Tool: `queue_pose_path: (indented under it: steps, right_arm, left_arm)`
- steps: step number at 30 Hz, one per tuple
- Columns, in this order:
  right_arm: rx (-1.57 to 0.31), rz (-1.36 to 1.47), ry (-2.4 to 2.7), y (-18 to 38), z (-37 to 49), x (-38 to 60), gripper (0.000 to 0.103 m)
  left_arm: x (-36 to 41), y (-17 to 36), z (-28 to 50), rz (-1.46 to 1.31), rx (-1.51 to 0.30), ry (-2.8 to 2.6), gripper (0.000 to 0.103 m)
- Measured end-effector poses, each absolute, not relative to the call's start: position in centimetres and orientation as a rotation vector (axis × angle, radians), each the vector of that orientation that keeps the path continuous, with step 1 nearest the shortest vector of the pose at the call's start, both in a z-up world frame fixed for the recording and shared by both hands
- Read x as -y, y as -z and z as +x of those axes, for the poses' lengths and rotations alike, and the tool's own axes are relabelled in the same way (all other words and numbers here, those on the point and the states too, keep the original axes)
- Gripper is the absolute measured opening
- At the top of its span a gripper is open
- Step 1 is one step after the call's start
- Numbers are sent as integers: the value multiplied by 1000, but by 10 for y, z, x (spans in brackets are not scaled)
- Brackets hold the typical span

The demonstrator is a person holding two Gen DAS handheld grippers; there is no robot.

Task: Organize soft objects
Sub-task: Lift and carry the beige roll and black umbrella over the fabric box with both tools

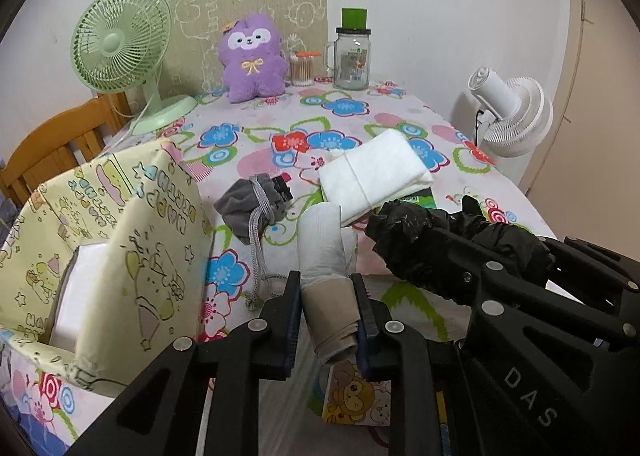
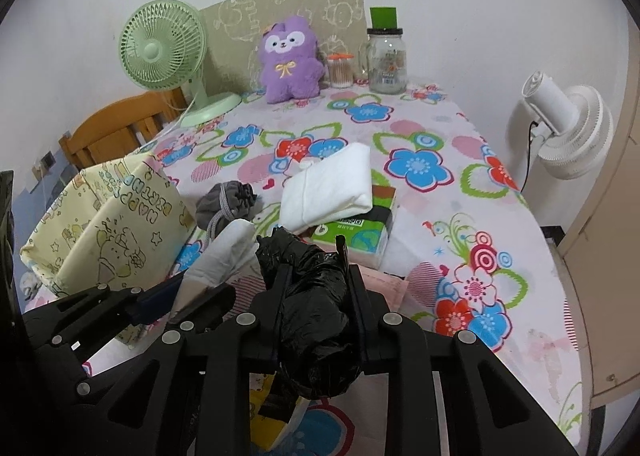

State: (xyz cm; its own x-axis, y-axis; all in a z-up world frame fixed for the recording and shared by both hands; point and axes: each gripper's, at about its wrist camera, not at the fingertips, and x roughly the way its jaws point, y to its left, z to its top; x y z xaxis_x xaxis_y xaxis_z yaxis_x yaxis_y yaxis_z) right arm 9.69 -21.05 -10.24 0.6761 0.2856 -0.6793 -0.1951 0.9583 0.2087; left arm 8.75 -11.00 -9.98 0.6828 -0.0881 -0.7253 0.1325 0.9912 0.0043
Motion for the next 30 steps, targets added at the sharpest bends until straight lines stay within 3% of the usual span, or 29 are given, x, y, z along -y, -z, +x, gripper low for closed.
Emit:
queue_pose_path:
  steps: [30]
  right_arm:
    - [-657,109,-155,31,46,216,29]
  left_arm:
    - [110,33,45,80,-685,150,21]
